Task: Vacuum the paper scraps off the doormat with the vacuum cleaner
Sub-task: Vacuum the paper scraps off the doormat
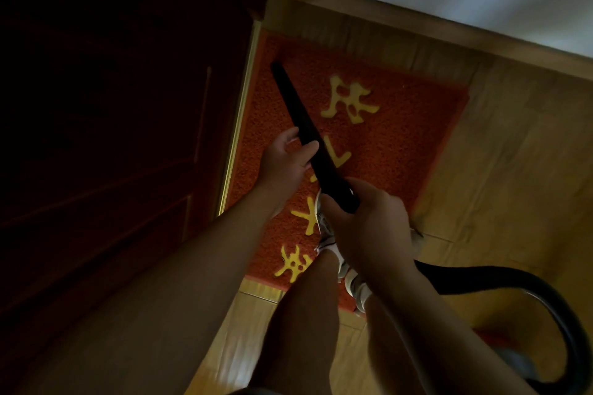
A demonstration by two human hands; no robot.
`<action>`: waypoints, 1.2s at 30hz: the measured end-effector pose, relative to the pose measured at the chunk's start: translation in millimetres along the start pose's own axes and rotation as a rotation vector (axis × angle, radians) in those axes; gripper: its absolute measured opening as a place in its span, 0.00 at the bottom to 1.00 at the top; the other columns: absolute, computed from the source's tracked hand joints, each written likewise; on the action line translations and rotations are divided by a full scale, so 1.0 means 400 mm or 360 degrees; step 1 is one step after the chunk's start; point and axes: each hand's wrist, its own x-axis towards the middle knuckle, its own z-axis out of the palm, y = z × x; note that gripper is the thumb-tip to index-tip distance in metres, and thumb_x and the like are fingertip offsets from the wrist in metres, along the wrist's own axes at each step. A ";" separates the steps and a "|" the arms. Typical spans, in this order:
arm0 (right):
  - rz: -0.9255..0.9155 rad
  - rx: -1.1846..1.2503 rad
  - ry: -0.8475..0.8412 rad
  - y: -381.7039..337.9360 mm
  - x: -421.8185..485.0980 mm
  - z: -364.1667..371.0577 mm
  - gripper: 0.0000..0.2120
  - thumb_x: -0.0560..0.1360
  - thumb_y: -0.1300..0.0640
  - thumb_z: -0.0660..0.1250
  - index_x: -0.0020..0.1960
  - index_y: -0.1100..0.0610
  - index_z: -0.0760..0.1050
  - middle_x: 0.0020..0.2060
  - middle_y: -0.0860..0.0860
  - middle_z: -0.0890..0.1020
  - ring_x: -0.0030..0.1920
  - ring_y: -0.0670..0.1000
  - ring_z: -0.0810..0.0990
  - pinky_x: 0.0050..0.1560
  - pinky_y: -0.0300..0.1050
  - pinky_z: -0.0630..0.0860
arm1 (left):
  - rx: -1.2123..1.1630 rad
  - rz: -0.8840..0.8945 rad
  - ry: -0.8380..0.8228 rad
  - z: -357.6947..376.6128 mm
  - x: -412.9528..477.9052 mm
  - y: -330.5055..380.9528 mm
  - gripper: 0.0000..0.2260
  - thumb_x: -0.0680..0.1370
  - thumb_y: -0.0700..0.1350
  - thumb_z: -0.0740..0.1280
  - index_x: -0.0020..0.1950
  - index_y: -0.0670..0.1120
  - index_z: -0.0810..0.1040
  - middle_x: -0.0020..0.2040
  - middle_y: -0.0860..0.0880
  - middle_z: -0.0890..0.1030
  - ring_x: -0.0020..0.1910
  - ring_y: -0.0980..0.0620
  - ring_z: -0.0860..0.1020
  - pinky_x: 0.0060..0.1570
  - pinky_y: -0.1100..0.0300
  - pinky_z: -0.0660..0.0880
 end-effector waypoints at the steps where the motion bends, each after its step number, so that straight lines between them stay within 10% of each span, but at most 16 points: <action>1: -0.0007 -0.0006 0.0000 0.002 0.003 0.003 0.10 0.77 0.48 0.68 0.50 0.54 0.81 0.34 0.50 0.82 0.29 0.52 0.79 0.29 0.53 0.77 | 0.0008 0.0001 0.0007 -0.001 0.003 0.001 0.19 0.81 0.40 0.68 0.72 0.42 0.74 0.64 0.46 0.80 0.59 0.51 0.83 0.51 0.65 0.81; 36: 0.0371 0.0277 0.0355 0.280 -0.156 -0.228 0.10 0.76 0.46 0.67 0.45 0.53 0.78 0.27 0.52 0.78 0.26 0.53 0.76 0.26 0.54 0.74 | 0.0544 -0.0076 -0.0421 0.417 -0.124 -0.067 0.27 0.82 0.44 0.69 0.79 0.42 0.65 0.75 0.43 0.71 0.68 0.44 0.77 0.69 0.46 0.75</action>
